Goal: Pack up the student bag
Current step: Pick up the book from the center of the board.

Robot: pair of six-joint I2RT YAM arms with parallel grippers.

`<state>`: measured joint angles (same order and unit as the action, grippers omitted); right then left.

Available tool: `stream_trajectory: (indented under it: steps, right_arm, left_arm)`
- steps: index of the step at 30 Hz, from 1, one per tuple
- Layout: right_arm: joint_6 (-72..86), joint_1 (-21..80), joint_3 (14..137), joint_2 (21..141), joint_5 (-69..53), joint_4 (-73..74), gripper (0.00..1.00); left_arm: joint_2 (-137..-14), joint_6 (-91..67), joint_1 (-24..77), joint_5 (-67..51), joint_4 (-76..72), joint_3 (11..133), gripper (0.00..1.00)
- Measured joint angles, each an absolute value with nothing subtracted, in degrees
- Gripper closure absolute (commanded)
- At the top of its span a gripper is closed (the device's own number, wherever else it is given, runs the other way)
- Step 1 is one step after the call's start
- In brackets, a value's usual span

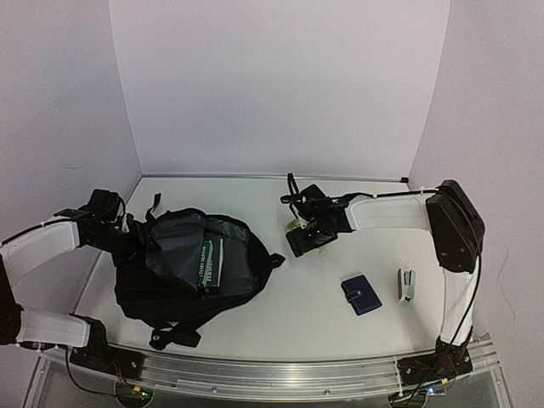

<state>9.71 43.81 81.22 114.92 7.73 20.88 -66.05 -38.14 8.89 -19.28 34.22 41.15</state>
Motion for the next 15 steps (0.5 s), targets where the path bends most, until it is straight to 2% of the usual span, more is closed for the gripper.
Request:
stream_trajectory:
  steps: [3,5,15]
  right_arm:
    - [7.6,43.8,83.0,117.4,10.6,21.6,0.15]
    - [6.5,43.8,84.0,118.5,12.6,21.8,0.16]
    - [2.1,43.1,87.5,124.2,16.6,22.0,0.19]
  left_arm:
    - [-63.9,-37.5,8.9,-18.8,35.9,42.3,0.07]
    - [-62.0,-37.4,8.9,-18.2,37.5,43.7,0.02]
    - [-57.0,-37.3,8.8,-16.3,42.7,48.8,0.0]
